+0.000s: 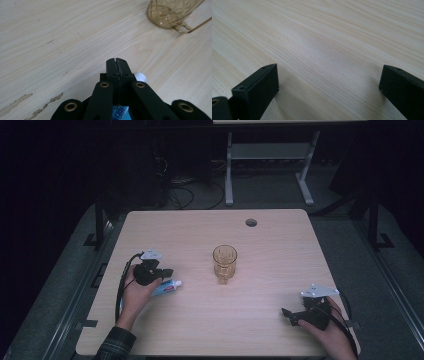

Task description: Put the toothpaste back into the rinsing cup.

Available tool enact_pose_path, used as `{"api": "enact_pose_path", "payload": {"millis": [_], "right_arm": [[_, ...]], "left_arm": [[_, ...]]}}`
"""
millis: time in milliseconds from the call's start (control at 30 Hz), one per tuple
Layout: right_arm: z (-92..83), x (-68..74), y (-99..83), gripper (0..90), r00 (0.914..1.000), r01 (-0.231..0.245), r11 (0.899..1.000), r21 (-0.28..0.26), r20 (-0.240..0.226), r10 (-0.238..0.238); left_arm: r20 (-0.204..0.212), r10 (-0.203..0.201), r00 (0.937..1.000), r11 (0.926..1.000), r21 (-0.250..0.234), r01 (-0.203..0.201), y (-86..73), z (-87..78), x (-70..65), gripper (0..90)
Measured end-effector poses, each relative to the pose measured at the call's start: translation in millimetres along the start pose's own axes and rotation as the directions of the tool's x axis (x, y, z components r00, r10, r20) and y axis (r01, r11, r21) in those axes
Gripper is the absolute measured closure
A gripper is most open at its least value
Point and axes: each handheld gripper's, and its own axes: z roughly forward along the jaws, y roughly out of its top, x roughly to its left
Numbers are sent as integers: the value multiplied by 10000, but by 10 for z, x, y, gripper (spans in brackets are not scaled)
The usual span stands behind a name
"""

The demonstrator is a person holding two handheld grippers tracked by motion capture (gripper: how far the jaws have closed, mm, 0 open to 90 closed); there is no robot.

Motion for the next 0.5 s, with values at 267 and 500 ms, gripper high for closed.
{"api": "enact_pose_path", "payload": {"millis": [267, 500], "right_arm": [[0, 0, 0, 18, 10000, -1, 10000, -2, 1, 1], [0, 0, 0, 18, 10000, 0, 10000, 0, 1, 0]], "left_arm": [[-6, 89, 10000, 9990, 438, -89, -12, 107, -9, 900], [-20, 171, 9999, 9984, 533, -169, -16, 86, -59, 900]]}}
